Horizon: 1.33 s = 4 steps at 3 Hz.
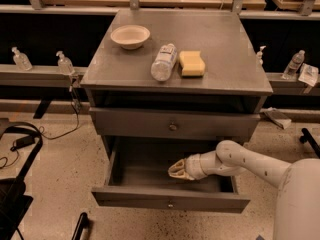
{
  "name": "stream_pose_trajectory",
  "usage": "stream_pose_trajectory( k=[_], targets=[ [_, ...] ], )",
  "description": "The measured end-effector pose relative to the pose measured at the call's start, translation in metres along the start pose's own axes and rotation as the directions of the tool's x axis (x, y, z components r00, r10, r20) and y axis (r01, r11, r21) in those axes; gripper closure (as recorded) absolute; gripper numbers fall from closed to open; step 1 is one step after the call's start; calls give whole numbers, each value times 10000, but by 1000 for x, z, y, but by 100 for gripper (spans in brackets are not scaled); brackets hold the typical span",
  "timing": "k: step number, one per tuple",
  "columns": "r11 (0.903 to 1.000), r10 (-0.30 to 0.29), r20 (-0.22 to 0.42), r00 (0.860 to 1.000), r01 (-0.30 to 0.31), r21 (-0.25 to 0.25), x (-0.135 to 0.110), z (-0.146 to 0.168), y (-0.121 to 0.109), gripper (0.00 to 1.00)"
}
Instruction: Open middle drawer
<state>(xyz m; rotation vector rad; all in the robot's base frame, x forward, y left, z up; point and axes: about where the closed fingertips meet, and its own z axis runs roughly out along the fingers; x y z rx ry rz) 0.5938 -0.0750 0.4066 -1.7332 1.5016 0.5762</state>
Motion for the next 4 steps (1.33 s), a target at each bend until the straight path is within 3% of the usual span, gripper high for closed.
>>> stream_pose_trajectory(
  k=[2,3,4],
  targets=[
    [9922,728,535,9959,-669,-1053,-7,11,18,100],
    [9902,747,173,9971,-721,-1200,-20,8,32,100],
    [9877,830,-555,9950,-896,-1280,-28,-3,65,100]
  ],
)
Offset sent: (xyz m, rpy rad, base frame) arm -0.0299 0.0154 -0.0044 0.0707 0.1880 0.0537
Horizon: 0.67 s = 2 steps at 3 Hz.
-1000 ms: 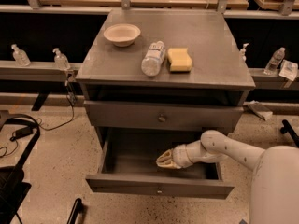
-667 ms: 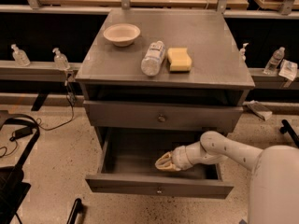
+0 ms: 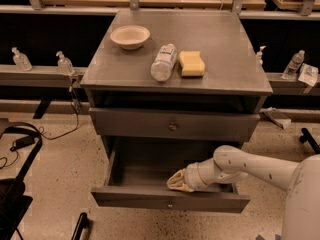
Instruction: Open middle drawer
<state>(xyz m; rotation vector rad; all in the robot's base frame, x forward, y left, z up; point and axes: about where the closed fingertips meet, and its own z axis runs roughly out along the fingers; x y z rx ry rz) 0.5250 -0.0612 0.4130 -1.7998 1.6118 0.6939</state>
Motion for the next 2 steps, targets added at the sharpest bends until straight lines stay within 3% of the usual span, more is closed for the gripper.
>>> stream_pose_trajectory(
  k=[2],
  targets=[
    [10000,76,-215,9997,-76,-19,-1,-4,11,100]
  ],
)
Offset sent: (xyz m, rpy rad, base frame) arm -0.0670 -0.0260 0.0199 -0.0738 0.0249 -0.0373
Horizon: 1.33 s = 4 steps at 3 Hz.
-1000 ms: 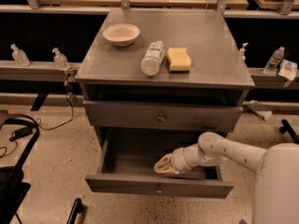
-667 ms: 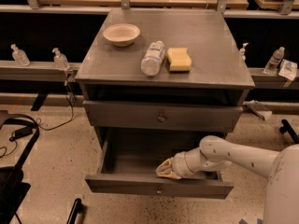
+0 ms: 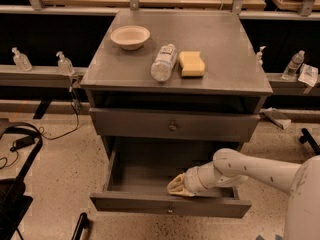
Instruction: Open middle drawer
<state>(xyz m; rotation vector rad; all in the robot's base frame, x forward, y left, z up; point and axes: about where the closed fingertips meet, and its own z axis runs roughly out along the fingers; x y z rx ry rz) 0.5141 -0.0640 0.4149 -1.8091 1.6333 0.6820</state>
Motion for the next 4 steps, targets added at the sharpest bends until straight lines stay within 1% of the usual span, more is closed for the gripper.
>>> stream_pose_trajectory(
  k=[1,2,4],
  targets=[
    [9992,296,160,9994,-300,272,-3,-12,12,100],
    [9983,419,232,9989,-427,388,-4,-16,15,100],
    [9983,421,234,9988,-430,390,-4,-16,15,100]
  ],
)
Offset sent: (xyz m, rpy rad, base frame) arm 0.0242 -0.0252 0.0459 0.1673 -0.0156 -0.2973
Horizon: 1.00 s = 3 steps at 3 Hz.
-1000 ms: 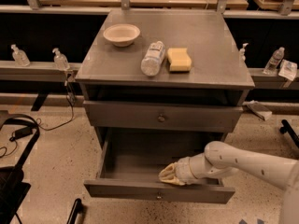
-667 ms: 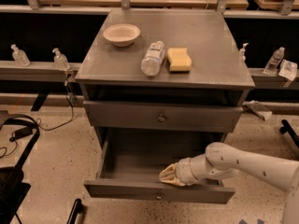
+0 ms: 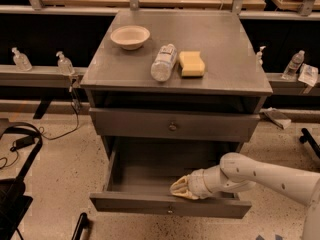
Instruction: Open middle drawer
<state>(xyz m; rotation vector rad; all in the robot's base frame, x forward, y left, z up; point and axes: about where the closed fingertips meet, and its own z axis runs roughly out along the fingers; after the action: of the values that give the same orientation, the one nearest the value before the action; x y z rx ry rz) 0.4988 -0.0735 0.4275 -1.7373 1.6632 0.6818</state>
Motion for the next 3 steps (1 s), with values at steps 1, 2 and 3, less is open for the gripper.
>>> stream_pose_trajectory(
  k=[1,2,3],
  targets=[
    [10000,0,0,10000,0,0,0,0,0,100],
    [10000,1,1,10000,-1,1,0,0,0,100],
    [10000,2,3,10000,-2,1,0,0,0,81]
  ],
)
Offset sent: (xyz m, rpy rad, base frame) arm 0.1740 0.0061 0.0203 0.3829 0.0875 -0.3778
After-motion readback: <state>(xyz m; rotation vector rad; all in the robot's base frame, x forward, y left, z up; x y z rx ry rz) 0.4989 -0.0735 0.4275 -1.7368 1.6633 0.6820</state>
